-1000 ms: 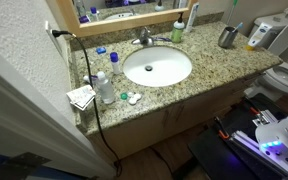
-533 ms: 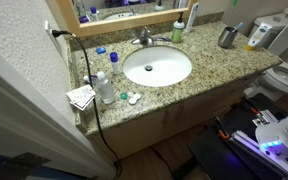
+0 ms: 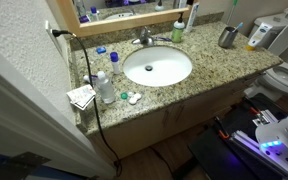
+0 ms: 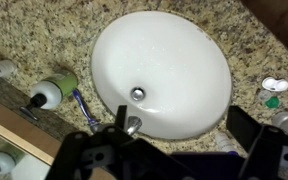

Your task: Move the white bottle with a blue lid to the right side of the sink counter

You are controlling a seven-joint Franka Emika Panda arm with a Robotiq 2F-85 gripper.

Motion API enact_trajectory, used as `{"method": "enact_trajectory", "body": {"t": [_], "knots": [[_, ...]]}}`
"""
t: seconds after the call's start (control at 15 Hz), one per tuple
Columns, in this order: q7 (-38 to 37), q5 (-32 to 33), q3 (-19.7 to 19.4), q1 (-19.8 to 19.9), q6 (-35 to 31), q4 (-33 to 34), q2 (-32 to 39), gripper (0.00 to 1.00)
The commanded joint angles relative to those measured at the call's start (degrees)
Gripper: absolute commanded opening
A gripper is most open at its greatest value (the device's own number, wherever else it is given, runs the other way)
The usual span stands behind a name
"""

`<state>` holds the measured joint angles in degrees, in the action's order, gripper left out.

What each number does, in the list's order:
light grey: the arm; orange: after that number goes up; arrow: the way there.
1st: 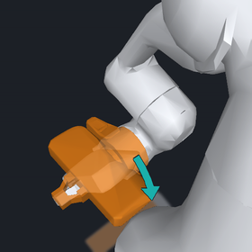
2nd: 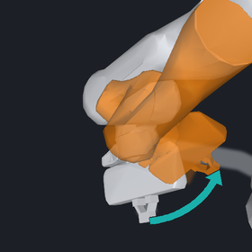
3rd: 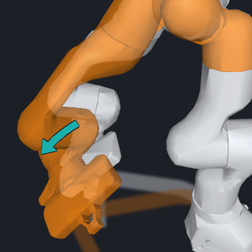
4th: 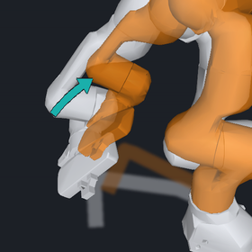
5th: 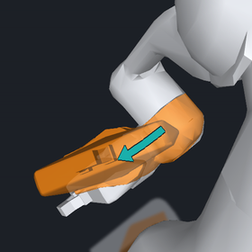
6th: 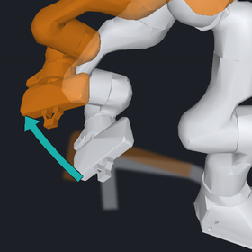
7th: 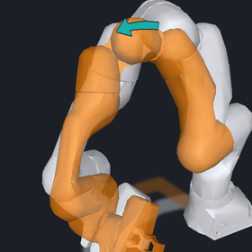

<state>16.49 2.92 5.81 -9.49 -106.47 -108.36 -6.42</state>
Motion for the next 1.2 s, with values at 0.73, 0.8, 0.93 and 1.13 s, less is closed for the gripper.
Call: {"method": "enact_trajectory", "body": {"t": [0.73,0.8,0.93,1.13], "knots": [[9.0,4.1,8.0,-5.1,-3.0,17.5,18.0,1.0],[7.1,3.8,8.0,-5.0,-2.5,13.9,15.4,1.0],[7.2,3.9,8.2,-5.3,-2.9,16.2,17.4,1.0],[9.7,3.2,8.7,-5.5,0.9,19.7,21.1,1.0]]}}
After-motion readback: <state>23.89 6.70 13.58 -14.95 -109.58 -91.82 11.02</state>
